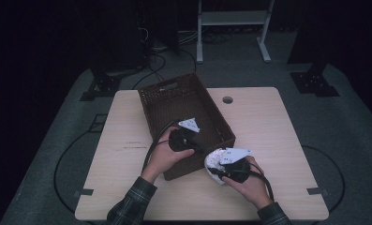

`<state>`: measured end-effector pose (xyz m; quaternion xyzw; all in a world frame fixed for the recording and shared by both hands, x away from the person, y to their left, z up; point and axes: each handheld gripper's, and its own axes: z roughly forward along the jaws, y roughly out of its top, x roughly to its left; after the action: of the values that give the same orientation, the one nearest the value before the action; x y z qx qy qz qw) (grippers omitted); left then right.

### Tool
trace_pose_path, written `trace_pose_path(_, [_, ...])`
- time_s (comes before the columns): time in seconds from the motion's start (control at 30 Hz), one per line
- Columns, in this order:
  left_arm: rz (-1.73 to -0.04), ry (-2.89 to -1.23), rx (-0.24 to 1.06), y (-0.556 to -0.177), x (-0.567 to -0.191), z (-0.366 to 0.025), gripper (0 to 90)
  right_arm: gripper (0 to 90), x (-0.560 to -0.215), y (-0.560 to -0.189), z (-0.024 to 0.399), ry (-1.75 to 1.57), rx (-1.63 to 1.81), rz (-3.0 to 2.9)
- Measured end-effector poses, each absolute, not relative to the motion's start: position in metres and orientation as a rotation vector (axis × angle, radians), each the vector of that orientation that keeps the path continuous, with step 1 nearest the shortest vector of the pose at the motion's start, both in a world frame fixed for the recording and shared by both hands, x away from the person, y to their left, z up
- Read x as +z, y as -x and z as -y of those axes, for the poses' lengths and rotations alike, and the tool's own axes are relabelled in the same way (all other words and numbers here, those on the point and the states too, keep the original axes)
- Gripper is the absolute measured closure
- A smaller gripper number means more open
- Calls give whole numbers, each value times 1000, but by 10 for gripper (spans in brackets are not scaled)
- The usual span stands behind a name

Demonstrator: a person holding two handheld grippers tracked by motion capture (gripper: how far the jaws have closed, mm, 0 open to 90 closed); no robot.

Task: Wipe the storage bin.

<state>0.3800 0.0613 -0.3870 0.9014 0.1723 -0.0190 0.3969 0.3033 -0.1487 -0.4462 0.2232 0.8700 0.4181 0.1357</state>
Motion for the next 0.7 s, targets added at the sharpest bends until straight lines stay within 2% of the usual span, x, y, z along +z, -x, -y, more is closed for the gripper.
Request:
trace_pose_path(0.23, [-431,-2288,-46,-380,-387,-62,805,720,-431,-297,143,-599,1293,-2494])
trace_pose_path(0.7, [-435,-2288,-48,-380,-387,-61,804,721,-450,-310,135,-621,1244,-2564])
